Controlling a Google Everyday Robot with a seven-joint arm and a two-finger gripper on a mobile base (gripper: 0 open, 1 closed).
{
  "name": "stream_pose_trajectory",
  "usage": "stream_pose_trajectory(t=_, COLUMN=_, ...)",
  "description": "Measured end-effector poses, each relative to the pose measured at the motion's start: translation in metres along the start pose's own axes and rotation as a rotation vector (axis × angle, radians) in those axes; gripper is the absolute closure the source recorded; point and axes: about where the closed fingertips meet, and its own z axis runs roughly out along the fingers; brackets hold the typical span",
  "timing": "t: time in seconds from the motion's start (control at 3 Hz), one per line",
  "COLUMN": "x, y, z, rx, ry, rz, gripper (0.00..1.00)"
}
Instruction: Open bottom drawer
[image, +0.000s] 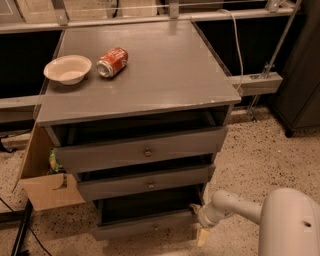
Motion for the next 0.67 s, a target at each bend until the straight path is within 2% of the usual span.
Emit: stream_pose_trajectory(t=0.67, x=0.007, y=0.026, z=-0.009, rx=-0.033, ry=-0.003, rz=0.031, gripper=0.00)
